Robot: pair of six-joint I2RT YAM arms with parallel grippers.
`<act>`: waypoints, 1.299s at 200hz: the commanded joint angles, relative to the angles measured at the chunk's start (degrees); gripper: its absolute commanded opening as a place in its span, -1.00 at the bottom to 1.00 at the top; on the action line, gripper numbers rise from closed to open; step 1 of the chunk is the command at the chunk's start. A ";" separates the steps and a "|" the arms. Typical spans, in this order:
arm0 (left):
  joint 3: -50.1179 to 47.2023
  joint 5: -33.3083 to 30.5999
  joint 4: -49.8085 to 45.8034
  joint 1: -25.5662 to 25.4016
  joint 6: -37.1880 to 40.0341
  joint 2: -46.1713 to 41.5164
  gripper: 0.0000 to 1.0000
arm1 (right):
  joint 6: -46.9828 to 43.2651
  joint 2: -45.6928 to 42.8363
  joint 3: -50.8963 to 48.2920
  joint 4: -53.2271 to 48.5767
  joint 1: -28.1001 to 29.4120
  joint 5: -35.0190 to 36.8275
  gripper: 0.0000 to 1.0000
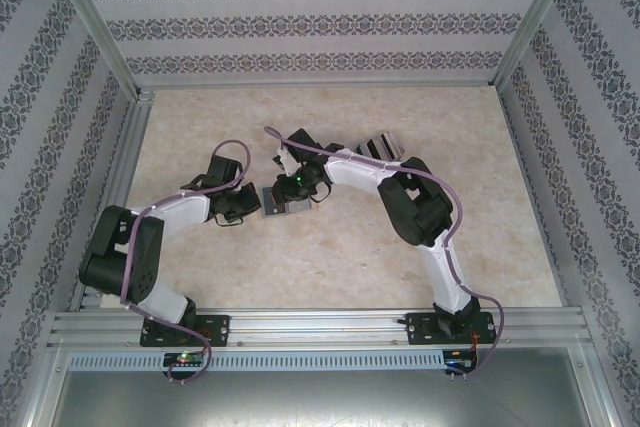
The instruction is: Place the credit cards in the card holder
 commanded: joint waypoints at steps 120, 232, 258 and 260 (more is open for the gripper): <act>2.71 -1.85 -5.24 3.02 2.79 1.75 -0.16 | -2.92 0.00 0.59 -3.52 0.43 3.41 -0.35; 4.01 1.28 -6.44 3.03 1.01 -6.54 -1.00 | 0.90 -3.17 -2.27 2.29 -1.24 -2.82 -0.16; 4.08 1.65 -6.83 3.01 0.35 -9.21 -1.00 | 3.80 -4.53 -4.27 6.68 -1.78 -5.65 -0.04; 4.11 1.72 -6.88 3.08 0.34 -9.28 -1.00 | 4.02 -4.69 -4.38 6.96 -1.85 -5.78 -0.03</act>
